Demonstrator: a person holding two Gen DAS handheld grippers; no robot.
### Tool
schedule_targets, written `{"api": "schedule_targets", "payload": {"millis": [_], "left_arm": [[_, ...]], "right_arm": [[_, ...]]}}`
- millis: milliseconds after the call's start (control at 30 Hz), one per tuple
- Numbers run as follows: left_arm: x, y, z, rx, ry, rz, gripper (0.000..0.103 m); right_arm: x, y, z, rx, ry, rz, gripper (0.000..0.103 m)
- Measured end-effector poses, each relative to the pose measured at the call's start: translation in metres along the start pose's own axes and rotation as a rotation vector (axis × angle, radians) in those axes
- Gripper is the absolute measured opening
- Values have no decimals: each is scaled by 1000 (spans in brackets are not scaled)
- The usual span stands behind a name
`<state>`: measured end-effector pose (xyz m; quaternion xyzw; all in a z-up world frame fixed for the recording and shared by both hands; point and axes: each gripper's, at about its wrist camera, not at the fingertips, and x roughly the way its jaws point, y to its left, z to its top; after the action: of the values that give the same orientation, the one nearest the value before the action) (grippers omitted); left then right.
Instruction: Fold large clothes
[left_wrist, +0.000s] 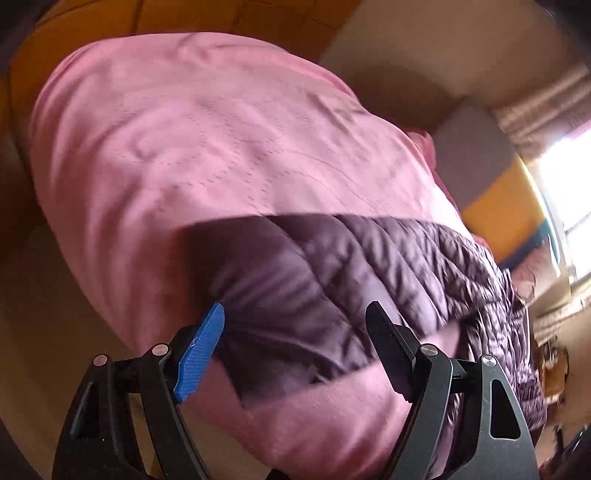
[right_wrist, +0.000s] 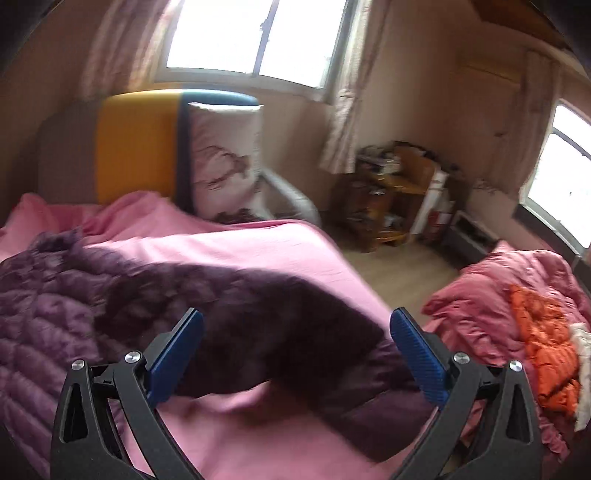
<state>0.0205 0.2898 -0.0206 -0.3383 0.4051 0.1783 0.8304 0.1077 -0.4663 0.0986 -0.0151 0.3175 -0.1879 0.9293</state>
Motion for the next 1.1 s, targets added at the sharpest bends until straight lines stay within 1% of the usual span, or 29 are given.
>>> {"api": "schedule_targets", "payload": {"millis": [67, 133, 167, 200, 267, 333, 367, 400, 467, 500, 567, 633, 700, 767, 833, 900, 933, 1000, 1067, 1100], "left_arm": [[4, 4, 2, -2, -9, 66, 78], [13, 7, 3, 5, 14, 103, 78], [18, 7, 2, 17, 27, 114, 78], [24, 8, 1, 36, 34, 125, 73], [28, 0, -4, 126, 14, 160, 56], [28, -15, -3, 234, 7, 174, 17], [26, -20, 1, 264, 1, 173, 12], [22, -26, 11, 297, -26, 190, 11], [14, -32, 30, 339, -107, 231, 11], [8, -33, 46, 347, -166, 256, 11], [6, -33, 69, 340, -220, 277, 11], [10, -36, 84, 366, -258, 319, 11], [25, -36, 90, 410, -258, 385, 11], [47, -30, 91, 420, -224, 423, 11], [71, -19, 89, 423, -175, 485, 11], [85, -4, 88, 405, -146, 514, 11], [87, 1, 86, 403, -153, 524, 11], [84, 4, 84, 387, -158, 518, 12], [73, 7, 86, 344, -156, 500, 20], [71, 9, 89, 324, -158, 500, 31]], "right_arm": [[-4, 53, -16, -69, 20, 126, 101], [-3, 103, -35, -116, 52, 243, 101], [-4, 123, -43, -134, 64, 287, 101], [-4, 144, -50, -149, 75, 323, 101], [-4, 181, -64, -170, 104, 393, 100], [-6, 212, -74, -184, 130, 447, 100], [-7, 223, -77, -196, 136, 465, 100], [-9, 235, -80, -210, 138, 477, 100], [-10, 248, -84, -219, 141, 492, 100], [-10, 254, -85, -218, 145, 502, 100], [-8, 265, -91, -217, 153, 509, 100], [-2, 271, -98, -221, 176, 506, 99], [7, 274, -106, -219, 200, 509, 99], [12, 276, -112, -224, 205, 509, 99], [16, 278, -114, -225, 211, 519, 99], [18, 281, -115, -246, 214, 525, 100], [19, 284, -117, -262, 214, 519, 100], [26, 284, -117, -255, 228, 514, 101], [30, 281, -116, -233, 247, 524, 101], [30, 281, -117, -231, 251, 528, 101]]}}
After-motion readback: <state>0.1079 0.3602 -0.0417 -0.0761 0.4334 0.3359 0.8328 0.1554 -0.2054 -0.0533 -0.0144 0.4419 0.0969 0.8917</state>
